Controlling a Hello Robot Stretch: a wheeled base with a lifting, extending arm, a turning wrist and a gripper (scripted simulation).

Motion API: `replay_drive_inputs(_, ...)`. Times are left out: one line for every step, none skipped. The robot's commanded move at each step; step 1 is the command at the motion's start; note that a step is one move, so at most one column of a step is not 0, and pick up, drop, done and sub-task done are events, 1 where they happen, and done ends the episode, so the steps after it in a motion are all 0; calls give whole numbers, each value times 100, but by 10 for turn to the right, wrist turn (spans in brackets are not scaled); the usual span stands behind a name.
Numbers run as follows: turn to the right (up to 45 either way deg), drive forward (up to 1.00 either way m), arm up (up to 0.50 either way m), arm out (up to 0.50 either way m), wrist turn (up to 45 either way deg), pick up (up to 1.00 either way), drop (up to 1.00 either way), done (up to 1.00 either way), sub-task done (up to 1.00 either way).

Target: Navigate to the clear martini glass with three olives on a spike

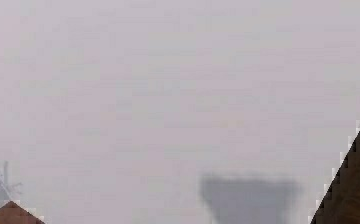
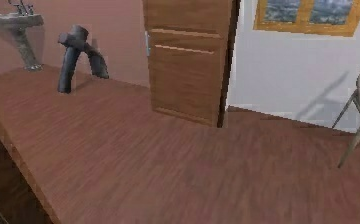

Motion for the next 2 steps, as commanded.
replay_drive_inputs(0, 5, 0, 0, 0, 0, 0, 0, 0)
replay_drive_inputs(-450, 0, 0, 0, 0, 0, 0, 0, 0)
